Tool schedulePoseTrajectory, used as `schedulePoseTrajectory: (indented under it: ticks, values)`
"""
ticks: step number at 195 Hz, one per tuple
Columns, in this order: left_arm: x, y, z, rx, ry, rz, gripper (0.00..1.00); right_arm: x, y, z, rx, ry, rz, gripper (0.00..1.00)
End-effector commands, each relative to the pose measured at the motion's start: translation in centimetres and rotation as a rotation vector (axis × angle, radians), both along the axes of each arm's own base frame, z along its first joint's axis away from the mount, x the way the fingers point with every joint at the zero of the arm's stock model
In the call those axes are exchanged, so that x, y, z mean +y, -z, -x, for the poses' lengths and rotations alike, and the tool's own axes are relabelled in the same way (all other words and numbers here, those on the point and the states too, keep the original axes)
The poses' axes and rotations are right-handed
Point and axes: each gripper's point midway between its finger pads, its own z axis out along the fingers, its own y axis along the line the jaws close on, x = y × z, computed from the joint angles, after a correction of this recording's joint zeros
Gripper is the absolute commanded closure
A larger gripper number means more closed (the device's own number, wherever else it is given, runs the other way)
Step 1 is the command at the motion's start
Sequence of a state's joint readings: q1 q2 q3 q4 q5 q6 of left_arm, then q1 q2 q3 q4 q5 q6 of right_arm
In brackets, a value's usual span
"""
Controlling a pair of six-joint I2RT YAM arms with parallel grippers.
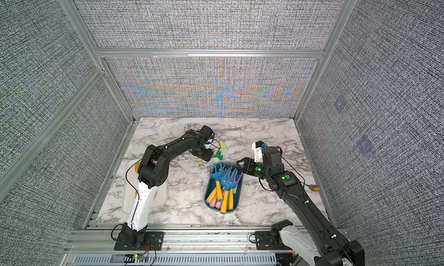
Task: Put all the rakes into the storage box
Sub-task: Adjust the rake at the center of the board.
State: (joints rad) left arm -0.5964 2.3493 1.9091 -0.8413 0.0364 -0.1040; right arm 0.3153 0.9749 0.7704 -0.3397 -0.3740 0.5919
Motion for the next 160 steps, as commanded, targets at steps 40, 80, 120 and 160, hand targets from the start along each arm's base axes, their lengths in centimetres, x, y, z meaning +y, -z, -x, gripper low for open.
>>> schedulePoseTrajectory:
  ticks: [40, 80, 120, 160]
  values:
    - [-0.8, 0.1, 0.7, 0.096, -0.070, 0.125, 0.53, -0.3, 0.2, -2.8, -0.019, 0.023, -0.002, 0.48]
    - [-3.2, -1.3, 1.2, 0.165, -0.170, 0.284, 0.53, 0.8, 0.4, -7.2, -0.014, 0.030, -0.010, 0.48]
    - [-3.1, -3.8, 1.9, 0.187, -0.254, 0.393, 0.38, 2.3, 2.0, -11.1, 0.013, 0.008, 0.013, 0.49]
    - [1.0, -5.9, -0.3, 0.137, -0.384, 0.422, 0.32, 6.3, 3.5, -13.5, 0.060, -0.075, 0.053, 0.51]
